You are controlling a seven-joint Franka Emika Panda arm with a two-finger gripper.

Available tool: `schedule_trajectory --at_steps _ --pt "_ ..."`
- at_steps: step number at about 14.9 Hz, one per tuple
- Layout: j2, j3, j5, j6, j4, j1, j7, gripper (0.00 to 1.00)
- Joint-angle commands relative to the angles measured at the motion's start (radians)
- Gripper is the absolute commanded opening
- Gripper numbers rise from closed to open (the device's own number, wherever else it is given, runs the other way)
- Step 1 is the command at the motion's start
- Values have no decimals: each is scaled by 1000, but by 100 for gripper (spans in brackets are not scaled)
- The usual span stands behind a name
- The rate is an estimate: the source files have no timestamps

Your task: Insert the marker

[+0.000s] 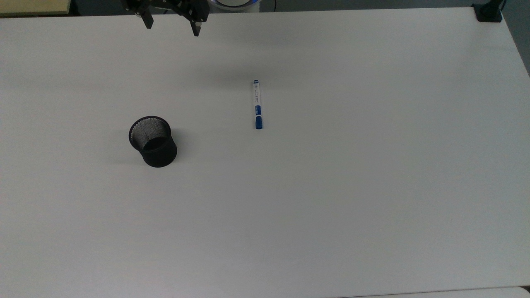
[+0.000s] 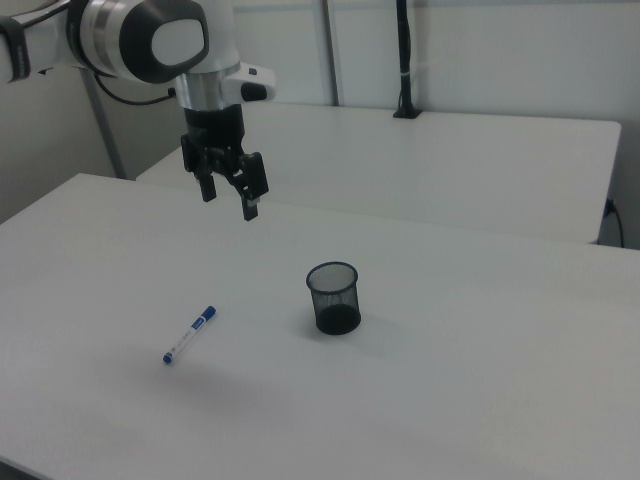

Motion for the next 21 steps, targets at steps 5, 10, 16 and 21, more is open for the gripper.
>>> schedule_trajectory --at_steps 5,10,16,21 --pt "-3 -8 0 -21 -3 7 1 100" --pt "0 0 0 -21 -6 8 3 100" --pt "41 1 5 -8 0 8 -11 100" --pt "78 3 5 -5 2 20 -9 100"
